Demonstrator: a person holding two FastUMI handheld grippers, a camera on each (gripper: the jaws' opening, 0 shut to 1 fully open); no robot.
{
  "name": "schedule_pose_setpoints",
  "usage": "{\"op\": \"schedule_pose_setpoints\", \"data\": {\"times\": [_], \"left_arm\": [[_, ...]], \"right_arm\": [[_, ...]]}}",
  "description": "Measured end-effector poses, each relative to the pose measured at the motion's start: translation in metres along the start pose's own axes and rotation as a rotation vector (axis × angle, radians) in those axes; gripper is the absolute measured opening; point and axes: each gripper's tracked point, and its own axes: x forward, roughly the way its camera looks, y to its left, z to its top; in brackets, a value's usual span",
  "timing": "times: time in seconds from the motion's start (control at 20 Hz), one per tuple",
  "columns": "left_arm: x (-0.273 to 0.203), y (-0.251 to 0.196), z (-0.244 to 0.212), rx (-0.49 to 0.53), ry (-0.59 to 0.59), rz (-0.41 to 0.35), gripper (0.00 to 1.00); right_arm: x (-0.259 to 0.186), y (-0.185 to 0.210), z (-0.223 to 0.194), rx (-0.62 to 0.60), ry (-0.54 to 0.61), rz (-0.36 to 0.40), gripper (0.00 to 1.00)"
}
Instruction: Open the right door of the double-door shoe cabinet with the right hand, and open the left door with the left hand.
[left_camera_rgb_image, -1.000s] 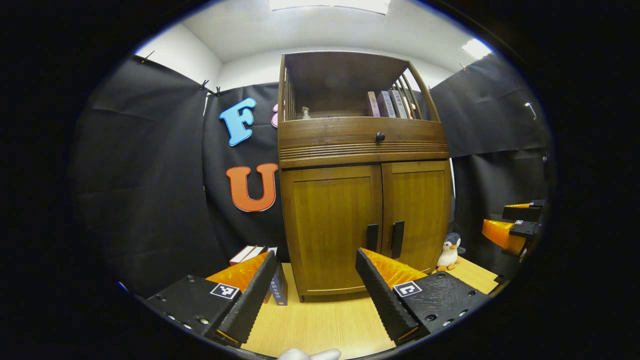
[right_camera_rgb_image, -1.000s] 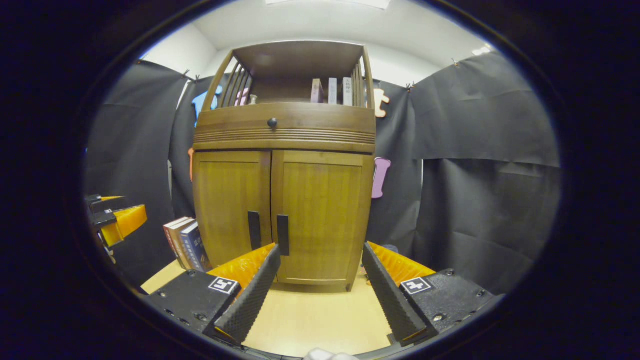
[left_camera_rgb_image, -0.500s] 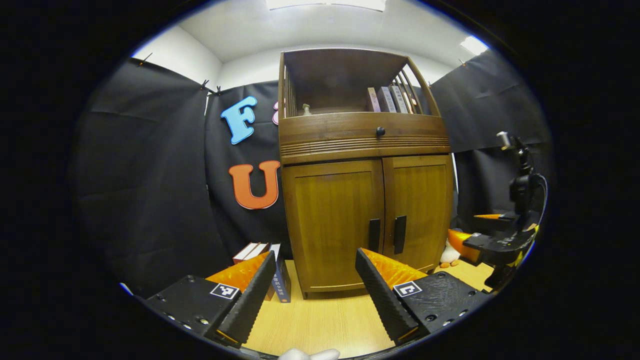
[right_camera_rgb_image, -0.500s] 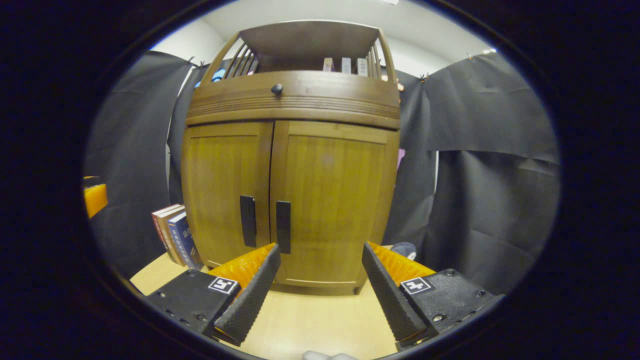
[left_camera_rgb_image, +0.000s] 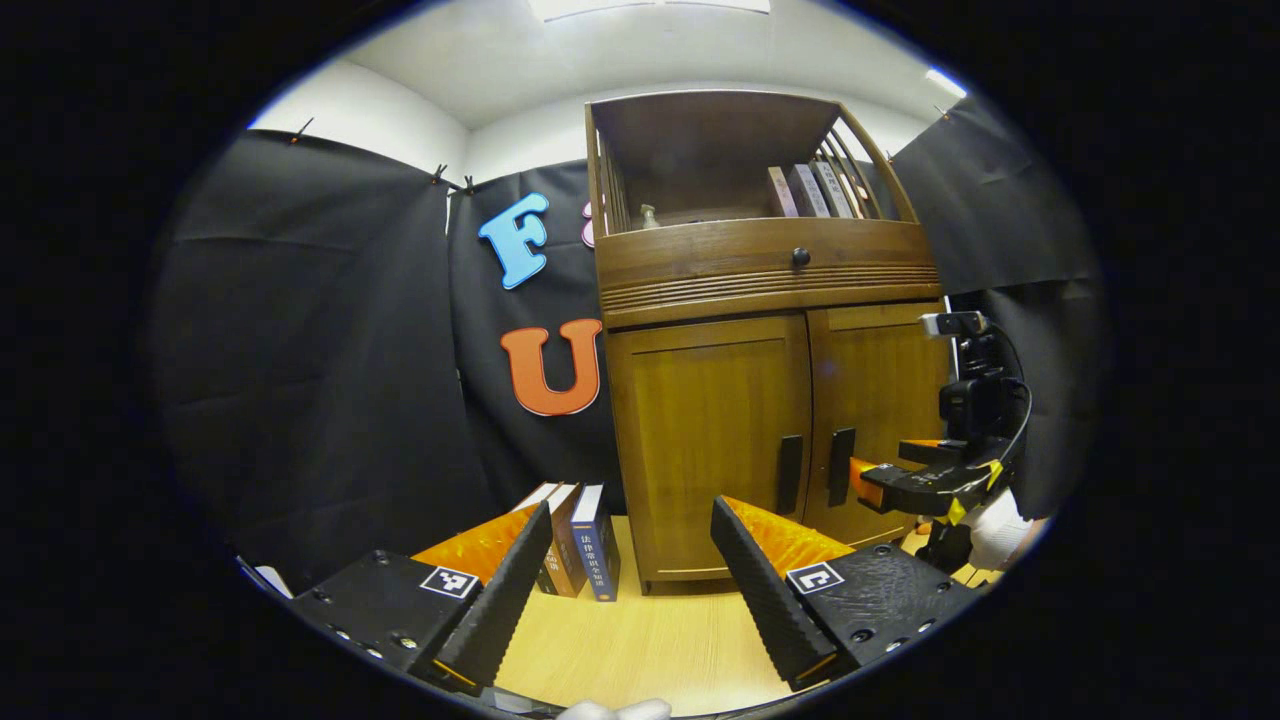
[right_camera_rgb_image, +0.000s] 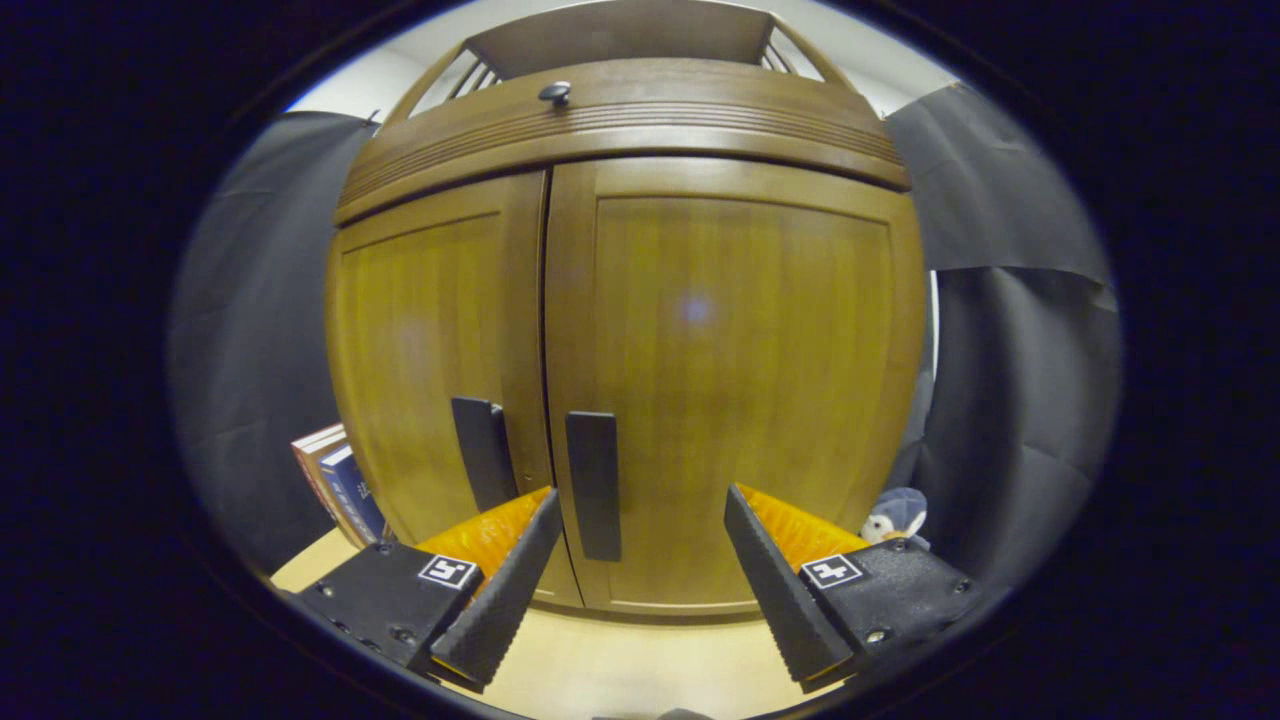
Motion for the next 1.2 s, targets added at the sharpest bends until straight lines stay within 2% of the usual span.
{"op": "schedule_pose_setpoints", "data": {"times": [0.1, 0.15, 0.2, 0.25, 0.4, 0.45, 0.5, 0.55, 0.6, 0.65, 0.75, 0.85, 0.9, 1.05, 1.1, 1.2], "left_arm": [[0.0, 0.002, -0.001, -0.007, 0.012, 0.025, 0.96], [0.0, 0.002, -0.001, -0.009, 0.016, 0.037, 0.96], [0.0, 0.004, -0.002, -0.009, 0.021, 0.048, 1.0], [-0.001, 0.004, -0.002, -0.008, 0.026, 0.057, 0.96], [-0.003, 0.009, -0.003, -0.001, 0.029, 0.084, 0.96], [-0.003, 0.011, -0.005, 0.001, 0.031, 0.093, 0.96], [-0.003, 0.011, -0.005, 0.0, 0.034, 0.096, 1.0], [-0.003, 0.012, -0.006, -0.002, 0.037, 0.097, 0.96], [-0.005, 0.013, -0.007, -0.006, 0.038, 0.098, 0.96], [-0.005, 0.013, -0.005, -0.008, 0.034, 0.1, 1.0], [-0.008, 0.017, -0.006, -0.008, 0.027, 0.104, 0.96], [-0.01, 0.02, -0.006, -0.013, 0.024, 0.102, 1.0], [-0.01, 0.02, -0.008, -0.016, 0.023, 0.097, 0.96], [-0.013, 0.022, -0.009, -0.021, 0.017, 0.085, 0.96], [-0.015, 0.022, -0.01, -0.023, 0.015, 0.079, 1.0], [-0.017, 0.023, -0.01, -0.025, 0.011, 0.064, 0.96]], "right_arm": [[0.018, 0.006, 0.0, 0.006, 0.008, 0.015, 1.0], [0.025, 0.01, -0.002, 0.002, 0.013, 0.022, 0.96], [0.031, 0.013, -0.004, -0.001, 0.021, 0.027, 0.94], [0.035, 0.018, -0.004, -0.001, 0.028, 0.035, 0.89], [0.048, 0.029, -0.008, -0.008, 0.041, 0.046, 0.81], [0.052, 0.029, -0.011, -0.012, 0.046, 0.044, 0.75], [0.055, 0.031, -0.012, -0.013, 0.052, 0.043, 0.7], [0.058, 0.033, -0.014, -0.012, 0.055, 0.04, 0.61], [0.061, 0.031, -0.015, -0.012, 0.059, 0.016, 0.57], [0.062, 0.027, -0.015, -0.003, 0.061, -0.002, 0.48], [0.063, 0.028, -0.016, 0.023, 0.061, 0.01, 0.38], [0.063, 0.029, -0.016, 0.027, 0.065, 0.025, 0.37], [0.063, 0.029, -0.016, 0.022, 0.071, 0.032, 0.36], [0.059, 0.029, -0.017, 0.013, 0.082, 0.049, 0.35], [0.056, 0.029, -0.018, 0.011, 0.084, 0.055, 0.34], [0.039, 0.026, -0.023, 0.005, 0.085, 0.066, 0.34]]}}
